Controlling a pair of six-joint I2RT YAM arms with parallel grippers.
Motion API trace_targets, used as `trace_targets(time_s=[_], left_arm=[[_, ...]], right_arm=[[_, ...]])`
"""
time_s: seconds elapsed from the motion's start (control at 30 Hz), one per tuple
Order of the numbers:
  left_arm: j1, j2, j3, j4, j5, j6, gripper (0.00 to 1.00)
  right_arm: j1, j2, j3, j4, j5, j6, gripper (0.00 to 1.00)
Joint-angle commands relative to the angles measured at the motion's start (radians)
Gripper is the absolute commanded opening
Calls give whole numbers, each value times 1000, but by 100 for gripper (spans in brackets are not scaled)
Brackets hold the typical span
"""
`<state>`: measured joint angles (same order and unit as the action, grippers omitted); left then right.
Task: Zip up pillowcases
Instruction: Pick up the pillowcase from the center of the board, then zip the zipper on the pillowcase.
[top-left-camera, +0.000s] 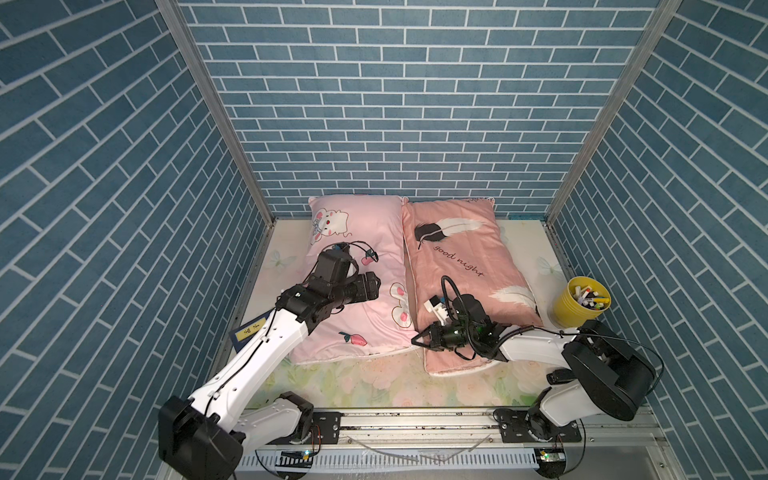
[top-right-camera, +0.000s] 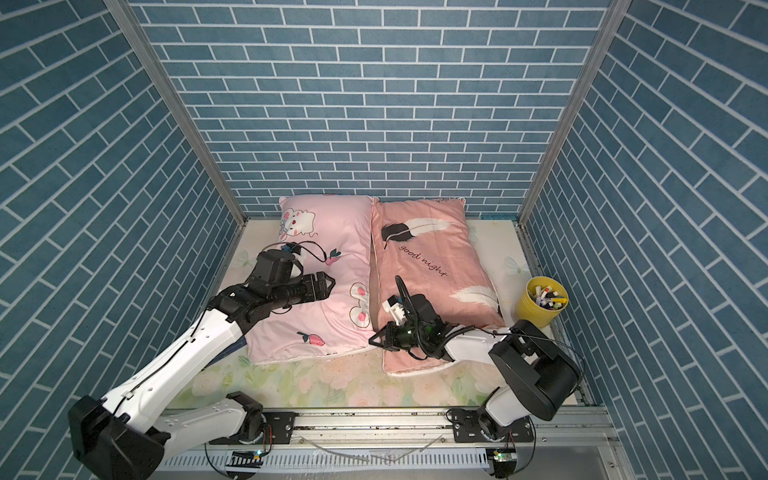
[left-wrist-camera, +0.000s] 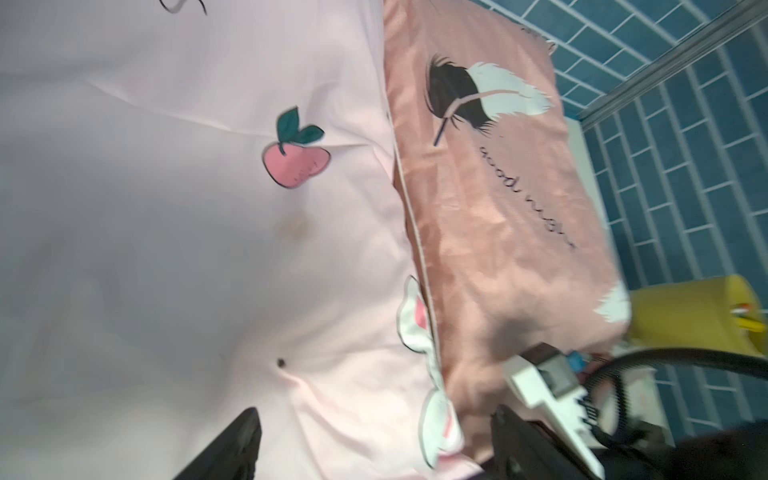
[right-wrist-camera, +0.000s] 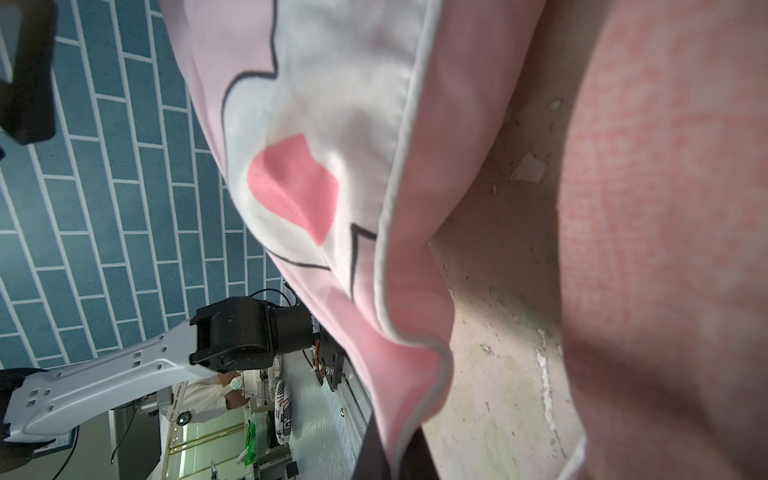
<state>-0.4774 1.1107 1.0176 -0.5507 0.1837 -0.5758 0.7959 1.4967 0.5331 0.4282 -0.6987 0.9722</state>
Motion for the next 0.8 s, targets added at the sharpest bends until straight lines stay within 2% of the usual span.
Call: trace_targets(time_s=[0.0, 0.13, 0.3, 0.4, 0.6, 0.77], left_arm=[[-29, -39, -37, -104, 259, -55, 74], [-155, -82, -154, 30, 303, -204, 58], [-254, -77, -336, 313, 335, -423, 47], [-270, -71, -405, 404, 309, -473, 43], [-283, -3, -501, 654, 306, -560, 41], [-285, 46, -519, 713, 292, -569, 38]], right_arm=[[5, -23, 51, -41, 7, 16, 0], [5, -12, 50, -26, 4, 26, 0], [5, -8, 50, 12, -4, 67, 0], [4, -18, 38, 31, -1, 87, 0], [5, -17, 28, 107, -5, 132, 0], [5, -2, 17, 193, -21, 180, 0]])
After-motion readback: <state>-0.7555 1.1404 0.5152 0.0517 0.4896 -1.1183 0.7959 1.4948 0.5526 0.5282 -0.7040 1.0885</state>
